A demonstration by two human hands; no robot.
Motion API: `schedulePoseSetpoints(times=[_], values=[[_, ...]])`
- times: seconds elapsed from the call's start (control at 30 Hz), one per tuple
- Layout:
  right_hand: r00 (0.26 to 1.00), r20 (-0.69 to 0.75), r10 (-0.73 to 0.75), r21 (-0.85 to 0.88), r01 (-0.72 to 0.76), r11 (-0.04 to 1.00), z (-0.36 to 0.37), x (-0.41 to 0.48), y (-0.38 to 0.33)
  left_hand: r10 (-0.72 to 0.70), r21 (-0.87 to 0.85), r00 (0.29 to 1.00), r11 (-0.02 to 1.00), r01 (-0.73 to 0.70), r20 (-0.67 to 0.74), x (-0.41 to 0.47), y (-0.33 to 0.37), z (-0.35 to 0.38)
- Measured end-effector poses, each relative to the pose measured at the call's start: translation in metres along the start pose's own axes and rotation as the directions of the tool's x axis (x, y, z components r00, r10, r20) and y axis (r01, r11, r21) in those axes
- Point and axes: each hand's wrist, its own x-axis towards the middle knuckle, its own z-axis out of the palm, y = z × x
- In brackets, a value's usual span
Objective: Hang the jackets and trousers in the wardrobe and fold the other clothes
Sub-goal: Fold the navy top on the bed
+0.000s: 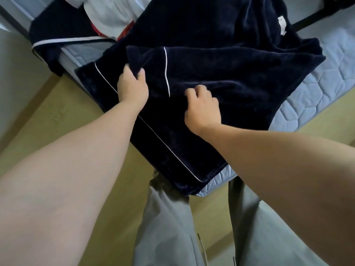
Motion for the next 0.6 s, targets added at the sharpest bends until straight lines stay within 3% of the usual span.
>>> schedulePoseSetpoints(times=[0.1, 0.17, 0.23, 0.33, 0.43, 0.53, 0.6], values=[[0.941, 0.061, 0.332, -0.056, -0.329, 0.943, 0.005, 0.005, 0.016, 0.256, 0.157, 0.960, 0.959, -0.236, -0.117, 0.005, 0.012, -0.003], [0.887, 0.156, 0.435, -0.096, -0.425, 0.900, 0.008, 0.009, 0.025, 0.338, 0.238, 0.927, 0.925, -0.295, -0.162, 0.011, 0.019, -0.004], [0.879, 0.217, 0.424, -0.080, -0.417, 0.905, 0.012, 0.011, 0.032, 0.342, 0.274, 0.920, 0.919, -0.285, -0.191, 0.019, 0.025, -0.004], [0.916, 0.187, 0.356, -0.039, -0.355, 0.934, 0.017, 0.012, 0.042, 0.248, 0.305, 0.942, 0.936, -0.174, -0.225, 0.034, 0.026, 0.002], [0.932, 0.166, 0.322, 0.044, -0.334, 0.942, 0.016, 0.012, 0.056, 0.031, 0.346, 0.982, 0.938, 0.035, -0.185, 0.041, 0.022, 0.010], [0.957, 0.097, 0.273, 0.069, -0.280, 0.957, 0.011, 0.011, 0.072, -0.138, 0.285, 0.961, 0.936, 0.206, -0.239, 0.038, 0.027, 0.017], [0.967, 0.010, 0.256, 0.061, -0.257, 0.965, 0.005, 0.012, 0.084, 0.033, 0.391, 0.921, 0.911, 0.133, -0.389, 0.028, 0.035, 0.020]])
